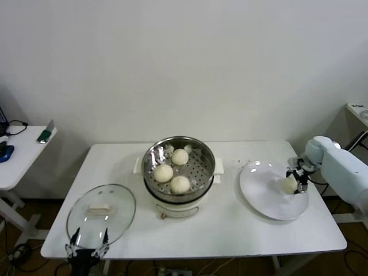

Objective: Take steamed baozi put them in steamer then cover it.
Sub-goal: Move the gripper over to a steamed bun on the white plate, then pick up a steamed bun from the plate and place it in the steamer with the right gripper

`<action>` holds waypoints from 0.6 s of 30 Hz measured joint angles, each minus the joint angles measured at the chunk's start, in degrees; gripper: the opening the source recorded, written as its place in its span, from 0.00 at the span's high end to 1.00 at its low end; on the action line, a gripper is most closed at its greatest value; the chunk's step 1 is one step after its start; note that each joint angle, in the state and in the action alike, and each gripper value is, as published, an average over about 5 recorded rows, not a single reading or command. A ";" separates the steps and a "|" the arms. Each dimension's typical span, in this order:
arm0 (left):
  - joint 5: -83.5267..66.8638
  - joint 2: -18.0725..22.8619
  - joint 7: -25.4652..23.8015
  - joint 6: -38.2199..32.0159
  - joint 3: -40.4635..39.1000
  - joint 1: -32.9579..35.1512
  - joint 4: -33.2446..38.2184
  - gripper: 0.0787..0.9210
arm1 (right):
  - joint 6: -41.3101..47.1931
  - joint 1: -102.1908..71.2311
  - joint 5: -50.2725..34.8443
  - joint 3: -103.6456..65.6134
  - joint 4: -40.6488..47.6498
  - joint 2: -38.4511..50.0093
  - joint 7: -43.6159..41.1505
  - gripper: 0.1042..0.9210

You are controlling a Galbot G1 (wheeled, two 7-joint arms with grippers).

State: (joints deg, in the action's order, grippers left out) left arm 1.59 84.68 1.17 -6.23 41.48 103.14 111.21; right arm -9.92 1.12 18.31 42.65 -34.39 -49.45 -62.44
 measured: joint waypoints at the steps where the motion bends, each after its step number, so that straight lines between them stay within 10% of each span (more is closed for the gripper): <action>1: 0.01 0.00 0.00 0.02 -0.01 -0.04 0.00 0.12 | 0.00 0.11 0.02 0.01 0.15 -0.05 -0.07 0.28; 18: -0.26 -0.02 -0.19 -0.35 -0.94 0.27 0.43 0.12 | 6.20 11.43 -17.65 13.49 -5.02 0.38 0.21 0.32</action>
State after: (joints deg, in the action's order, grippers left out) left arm 1.33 84.65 0.97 -6.58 40.55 103.42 111.64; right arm -3.72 12.56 0.65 56.14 -39.41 -49.06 -62.23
